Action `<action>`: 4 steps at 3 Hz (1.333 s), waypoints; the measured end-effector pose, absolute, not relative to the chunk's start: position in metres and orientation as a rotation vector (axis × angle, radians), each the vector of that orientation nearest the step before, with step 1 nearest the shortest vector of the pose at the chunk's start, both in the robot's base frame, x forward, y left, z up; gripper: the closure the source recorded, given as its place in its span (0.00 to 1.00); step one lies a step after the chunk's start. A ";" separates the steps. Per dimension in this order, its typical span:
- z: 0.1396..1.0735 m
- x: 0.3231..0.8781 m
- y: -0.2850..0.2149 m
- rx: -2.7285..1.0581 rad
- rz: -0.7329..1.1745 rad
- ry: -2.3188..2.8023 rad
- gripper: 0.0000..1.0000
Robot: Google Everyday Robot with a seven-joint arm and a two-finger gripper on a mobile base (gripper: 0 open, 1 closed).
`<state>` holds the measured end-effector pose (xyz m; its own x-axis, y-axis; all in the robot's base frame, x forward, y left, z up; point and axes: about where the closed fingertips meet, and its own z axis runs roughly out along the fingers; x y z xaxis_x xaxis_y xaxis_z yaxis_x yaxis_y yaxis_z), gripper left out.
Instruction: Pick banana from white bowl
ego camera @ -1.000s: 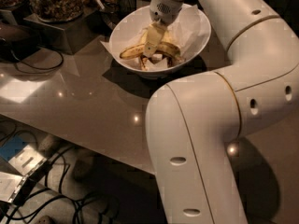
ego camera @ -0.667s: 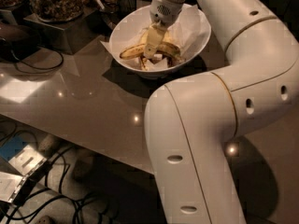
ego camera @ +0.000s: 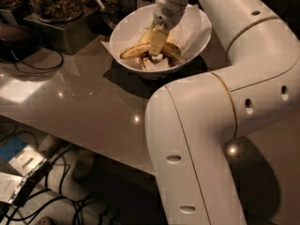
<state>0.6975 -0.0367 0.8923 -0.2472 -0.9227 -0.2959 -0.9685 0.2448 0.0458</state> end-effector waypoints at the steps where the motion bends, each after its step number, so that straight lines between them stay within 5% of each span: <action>1: 0.892 0.698 -0.037 -1.783 0.324 2.306 0.86; 2: 0.892 0.698 -0.037 -1.783 0.324 2.306 1.00; 4: 0.919 0.697 -0.034 -1.792 0.200 2.232 1.00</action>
Offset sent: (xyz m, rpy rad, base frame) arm 0.0000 0.0000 0.0000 -0.0001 -0.0001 0.0002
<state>0.6970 -0.0339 0.9187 -0.1975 -0.9350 -0.2945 -0.9724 0.2248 -0.0618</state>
